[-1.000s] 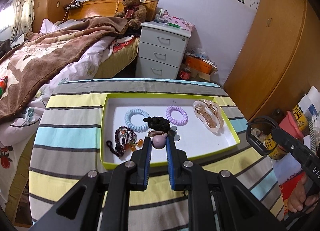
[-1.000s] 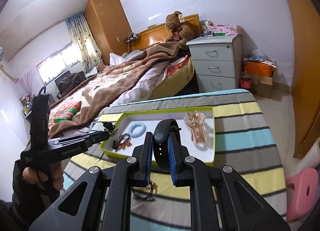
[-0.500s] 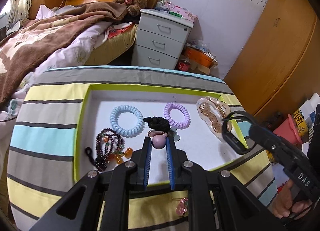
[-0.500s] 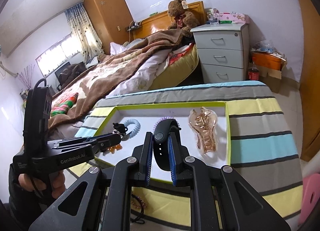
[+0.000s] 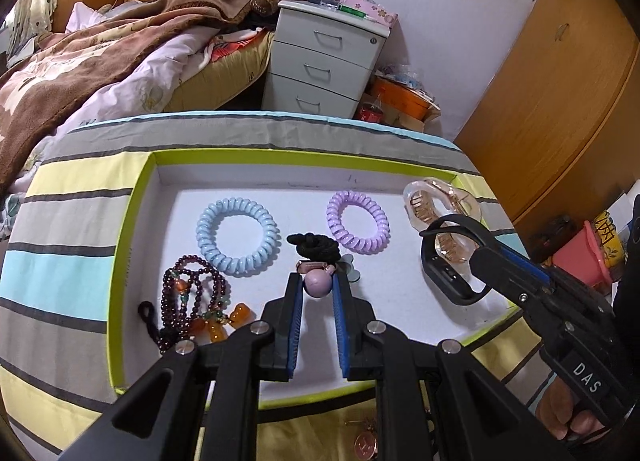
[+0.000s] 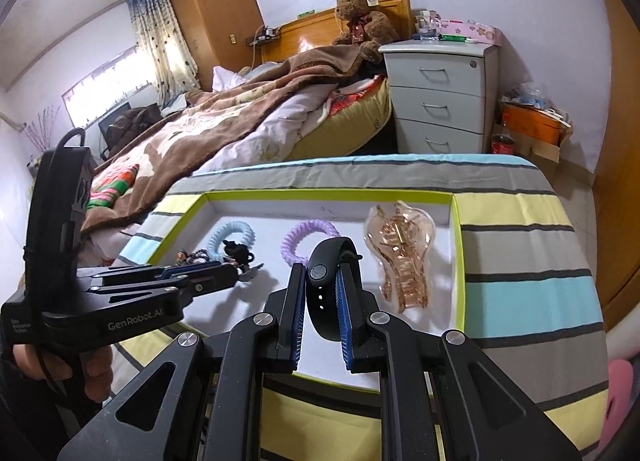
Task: Organize jewelry
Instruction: 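Lower the watch band and pink-ball hair tie into the green box, open both tools, then move both tools back to the remaining jewelry on the bedspread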
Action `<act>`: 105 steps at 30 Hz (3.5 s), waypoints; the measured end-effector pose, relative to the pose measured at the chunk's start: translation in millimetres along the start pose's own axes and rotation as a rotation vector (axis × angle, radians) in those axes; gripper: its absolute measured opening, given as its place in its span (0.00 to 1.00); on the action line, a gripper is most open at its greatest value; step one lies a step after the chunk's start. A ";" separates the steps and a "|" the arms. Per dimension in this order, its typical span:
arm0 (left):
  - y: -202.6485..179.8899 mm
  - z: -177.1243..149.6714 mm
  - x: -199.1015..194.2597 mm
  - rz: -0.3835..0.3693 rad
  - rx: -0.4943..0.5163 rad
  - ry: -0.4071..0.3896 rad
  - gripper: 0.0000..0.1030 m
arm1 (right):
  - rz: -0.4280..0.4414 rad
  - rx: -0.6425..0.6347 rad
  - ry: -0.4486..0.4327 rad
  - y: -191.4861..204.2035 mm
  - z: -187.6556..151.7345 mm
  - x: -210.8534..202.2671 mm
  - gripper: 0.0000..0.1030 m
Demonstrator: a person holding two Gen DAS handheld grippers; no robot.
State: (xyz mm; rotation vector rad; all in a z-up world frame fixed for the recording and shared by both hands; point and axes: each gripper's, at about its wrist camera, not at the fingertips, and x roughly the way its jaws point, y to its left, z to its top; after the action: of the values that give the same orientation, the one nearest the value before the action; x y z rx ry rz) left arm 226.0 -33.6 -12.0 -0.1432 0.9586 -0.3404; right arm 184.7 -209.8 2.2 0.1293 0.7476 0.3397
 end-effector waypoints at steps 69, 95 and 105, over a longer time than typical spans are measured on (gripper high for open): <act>-12.2 -40.9 -63.5 0.031 0.050 -0.069 0.60 | -0.083 -0.031 -0.039 18.6 -40.0 -59.9 0.35; 39.6 -94.5 -99.4 0.042 -0.056 -0.072 0.61 | -0.078 -0.065 0.175 57.0 -82.1 -13.6 0.35; 43.2 -98.9 -99.5 0.040 -0.070 -0.068 0.61 | -0.073 -0.114 0.152 70.5 -84.7 -22.9 0.02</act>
State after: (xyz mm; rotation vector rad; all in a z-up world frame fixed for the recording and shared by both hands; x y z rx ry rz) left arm 101.9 44.3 -2.7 -0.1980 0.9056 -0.2637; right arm 92.9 -152.1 -28.2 -0.0318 0.8789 0.3242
